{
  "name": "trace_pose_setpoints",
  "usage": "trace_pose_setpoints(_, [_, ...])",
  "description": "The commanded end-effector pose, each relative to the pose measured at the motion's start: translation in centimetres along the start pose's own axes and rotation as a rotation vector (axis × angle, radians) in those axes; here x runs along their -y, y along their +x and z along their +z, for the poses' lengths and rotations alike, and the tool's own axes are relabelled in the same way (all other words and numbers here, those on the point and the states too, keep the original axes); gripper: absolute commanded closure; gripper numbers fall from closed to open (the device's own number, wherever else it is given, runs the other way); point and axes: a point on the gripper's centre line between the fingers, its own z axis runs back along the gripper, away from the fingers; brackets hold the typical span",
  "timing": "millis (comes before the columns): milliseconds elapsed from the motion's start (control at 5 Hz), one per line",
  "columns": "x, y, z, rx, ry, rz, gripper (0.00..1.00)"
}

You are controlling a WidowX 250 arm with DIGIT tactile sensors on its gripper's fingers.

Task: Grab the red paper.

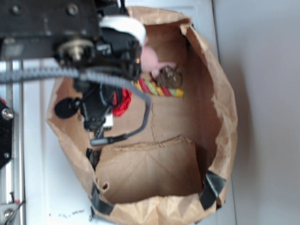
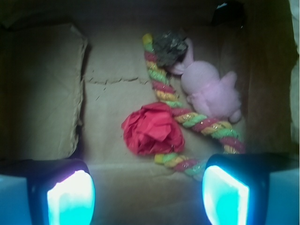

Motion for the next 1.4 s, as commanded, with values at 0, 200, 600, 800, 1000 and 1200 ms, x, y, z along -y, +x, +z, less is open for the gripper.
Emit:
trace_pose_setpoints(0, [-2.1,2.0,-2.1,0.034,0.077,0.081,0.00])
trace_pose_setpoints(200, [-2.0,2.5,-2.9,0.038,0.081,0.081,0.00])
trace_pose_setpoints(600, [-1.5,2.5,-3.8,0.027,0.066,0.087,0.00])
trace_pose_setpoints(800, [-1.4,2.6,-4.0,0.033,0.066,0.088,0.00])
trace_pose_setpoints(1000, [-1.3,2.5,-4.6,0.029,0.072,0.088,0.00])
trace_pose_setpoints(1200, [-0.6,2.0,-5.2,0.041,0.077,0.081,0.00])
